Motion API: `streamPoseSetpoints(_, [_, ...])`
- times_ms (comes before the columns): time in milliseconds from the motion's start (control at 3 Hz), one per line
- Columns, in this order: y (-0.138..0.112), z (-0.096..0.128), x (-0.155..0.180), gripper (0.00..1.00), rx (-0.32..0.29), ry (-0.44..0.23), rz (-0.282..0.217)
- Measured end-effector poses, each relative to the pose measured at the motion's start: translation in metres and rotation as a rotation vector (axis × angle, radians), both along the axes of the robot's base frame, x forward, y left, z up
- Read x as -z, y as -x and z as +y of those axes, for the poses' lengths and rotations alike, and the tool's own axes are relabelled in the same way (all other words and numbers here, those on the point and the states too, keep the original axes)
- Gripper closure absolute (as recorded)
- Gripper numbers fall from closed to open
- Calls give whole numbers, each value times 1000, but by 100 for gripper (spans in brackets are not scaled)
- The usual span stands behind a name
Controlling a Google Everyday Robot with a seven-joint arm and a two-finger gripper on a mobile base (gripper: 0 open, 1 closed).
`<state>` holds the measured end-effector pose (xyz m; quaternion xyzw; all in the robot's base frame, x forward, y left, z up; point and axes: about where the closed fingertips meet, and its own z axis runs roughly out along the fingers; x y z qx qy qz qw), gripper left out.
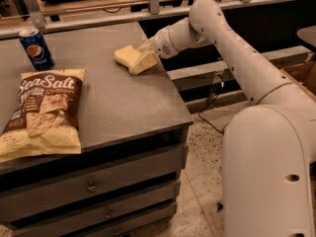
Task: Move sponge near pepsi can
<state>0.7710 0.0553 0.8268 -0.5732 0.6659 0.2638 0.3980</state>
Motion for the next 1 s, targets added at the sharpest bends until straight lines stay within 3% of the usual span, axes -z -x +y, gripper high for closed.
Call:
streamPoseSetpoints(333, [0, 0, 0, 100, 0, 0, 0])
streamPoseSetpoints(1000, [0, 0, -1, 100, 0, 0, 0])
